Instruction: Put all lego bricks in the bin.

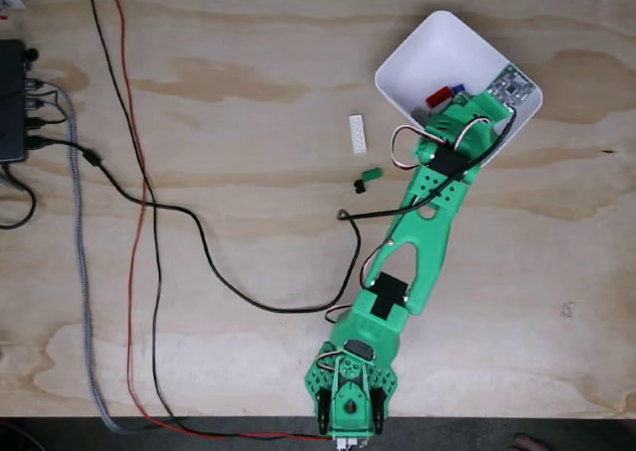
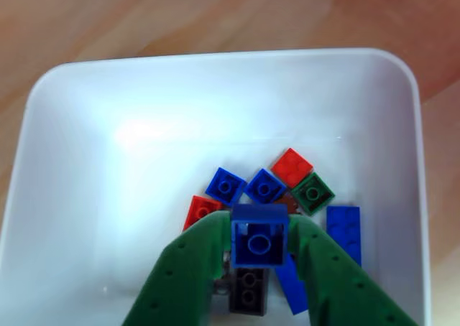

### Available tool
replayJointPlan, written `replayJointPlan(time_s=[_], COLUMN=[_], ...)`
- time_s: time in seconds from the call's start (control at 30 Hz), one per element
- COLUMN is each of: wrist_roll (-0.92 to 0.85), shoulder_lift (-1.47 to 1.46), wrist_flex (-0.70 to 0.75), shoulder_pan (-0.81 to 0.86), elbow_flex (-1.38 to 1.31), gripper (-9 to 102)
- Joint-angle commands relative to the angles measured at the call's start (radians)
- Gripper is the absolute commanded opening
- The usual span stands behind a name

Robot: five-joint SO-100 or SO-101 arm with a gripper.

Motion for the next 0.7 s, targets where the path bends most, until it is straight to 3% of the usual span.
replayJointPlan(time_s=[0.0,0.23,0.33,0.43,0.6,0.67], wrist_roll=[0.034,0.147,0.135,0.152,0.087,-0.06], shoulder_lift=[0.058,0.497,0.744,0.874,0.615,0.459], wrist_flex=[-0.058,0.072,0.252,0.319,0.321,0.367], shoulder_pan=[0.021,-0.077,-0.213,-0.368,-0.439,-0.431], elbow_flex=[-0.101,0.144,0.314,0.522,0.597,0.568], gripper=[20,25,24,23,21,21])
